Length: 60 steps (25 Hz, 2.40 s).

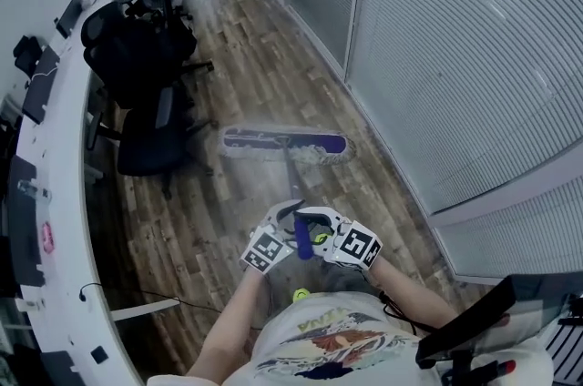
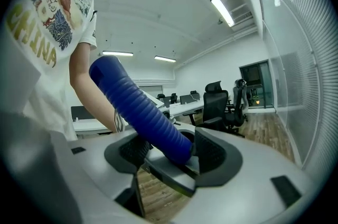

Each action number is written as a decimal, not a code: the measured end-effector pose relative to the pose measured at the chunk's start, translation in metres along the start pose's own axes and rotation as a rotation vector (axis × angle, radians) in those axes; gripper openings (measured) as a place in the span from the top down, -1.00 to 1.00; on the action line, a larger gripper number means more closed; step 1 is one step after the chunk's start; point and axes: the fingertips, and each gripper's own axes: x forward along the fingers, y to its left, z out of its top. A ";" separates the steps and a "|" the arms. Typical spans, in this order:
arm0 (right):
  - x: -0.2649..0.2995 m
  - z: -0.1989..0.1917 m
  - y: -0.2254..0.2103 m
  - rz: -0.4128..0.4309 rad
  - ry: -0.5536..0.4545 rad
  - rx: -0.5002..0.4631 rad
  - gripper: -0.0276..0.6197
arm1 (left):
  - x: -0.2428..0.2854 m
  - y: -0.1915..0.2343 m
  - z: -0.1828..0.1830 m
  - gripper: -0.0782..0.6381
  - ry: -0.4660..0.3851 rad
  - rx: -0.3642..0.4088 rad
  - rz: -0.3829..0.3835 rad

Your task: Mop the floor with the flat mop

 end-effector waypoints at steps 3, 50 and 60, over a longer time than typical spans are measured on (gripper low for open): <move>-0.001 0.004 -0.064 0.010 -0.009 0.011 0.16 | 0.040 0.049 0.009 0.24 0.014 -0.006 0.020; -0.222 -0.081 0.333 0.170 0.106 -0.010 0.15 | -0.058 -0.387 -0.011 0.22 -0.034 -0.133 0.239; -0.276 -0.089 0.399 0.276 0.101 0.003 0.15 | -0.065 -0.467 -0.005 0.22 -0.038 -0.188 0.311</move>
